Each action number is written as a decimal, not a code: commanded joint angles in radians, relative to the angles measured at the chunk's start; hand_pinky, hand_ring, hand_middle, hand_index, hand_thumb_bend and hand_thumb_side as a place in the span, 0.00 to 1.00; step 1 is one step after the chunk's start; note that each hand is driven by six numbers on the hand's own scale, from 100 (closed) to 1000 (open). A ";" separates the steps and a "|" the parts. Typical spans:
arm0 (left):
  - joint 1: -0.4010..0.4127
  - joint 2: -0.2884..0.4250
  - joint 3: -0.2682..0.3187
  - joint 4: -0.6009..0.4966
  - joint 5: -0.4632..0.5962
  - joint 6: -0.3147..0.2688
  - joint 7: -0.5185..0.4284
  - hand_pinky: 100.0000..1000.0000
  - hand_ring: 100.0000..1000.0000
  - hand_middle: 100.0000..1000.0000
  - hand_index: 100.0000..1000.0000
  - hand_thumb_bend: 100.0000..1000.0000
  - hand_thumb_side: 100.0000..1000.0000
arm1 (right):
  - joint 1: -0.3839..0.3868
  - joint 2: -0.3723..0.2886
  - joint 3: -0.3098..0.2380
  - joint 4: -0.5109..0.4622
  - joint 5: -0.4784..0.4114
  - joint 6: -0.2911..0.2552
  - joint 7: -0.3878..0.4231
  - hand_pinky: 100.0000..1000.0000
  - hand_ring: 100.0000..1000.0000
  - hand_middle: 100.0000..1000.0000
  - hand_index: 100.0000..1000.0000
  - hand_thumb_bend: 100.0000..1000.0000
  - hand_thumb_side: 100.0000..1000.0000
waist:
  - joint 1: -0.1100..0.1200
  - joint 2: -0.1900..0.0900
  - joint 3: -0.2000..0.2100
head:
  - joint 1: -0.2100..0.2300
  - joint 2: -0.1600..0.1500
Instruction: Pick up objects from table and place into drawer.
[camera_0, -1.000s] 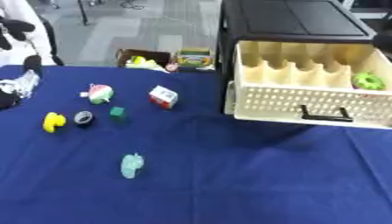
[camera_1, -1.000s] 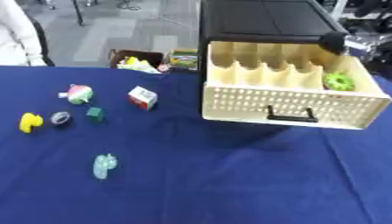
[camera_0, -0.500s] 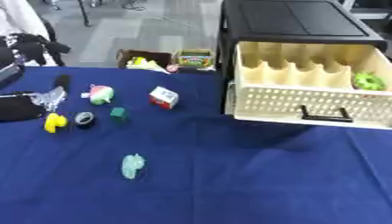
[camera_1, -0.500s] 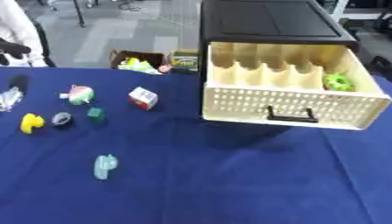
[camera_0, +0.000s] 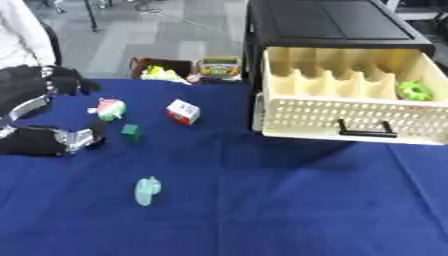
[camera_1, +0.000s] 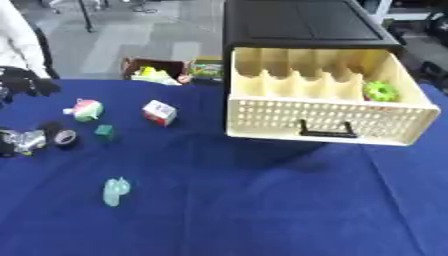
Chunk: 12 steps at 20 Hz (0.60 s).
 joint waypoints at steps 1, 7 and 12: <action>-0.035 0.025 -0.049 0.026 -0.011 -0.040 -0.042 0.51 0.69 0.66 0.89 0.47 0.84 | -0.009 -0.019 -0.006 -0.011 -0.019 0.006 -0.026 0.12 0.21 0.04 0.75 0.38 1.00 | 0.000 -0.018 0.002 | -0.006 0.002; -0.062 0.007 -0.101 0.081 0.014 -0.096 -0.124 0.52 0.68 0.64 0.87 0.62 0.91 | 0.001 -0.016 -0.001 -0.011 -0.035 0.013 -0.049 0.12 0.21 0.04 0.75 0.38 1.00 | 0.001 -0.018 0.003 | -0.013 0.001; -0.092 -0.015 -0.132 0.092 0.039 -0.061 -0.191 0.51 0.66 0.60 0.85 0.62 0.92 | 0.006 -0.012 0.001 -0.011 -0.040 0.016 -0.057 0.12 0.21 0.04 0.75 0.38 1.00 | 0.001 -0.020 0.004 | -0.017 0.004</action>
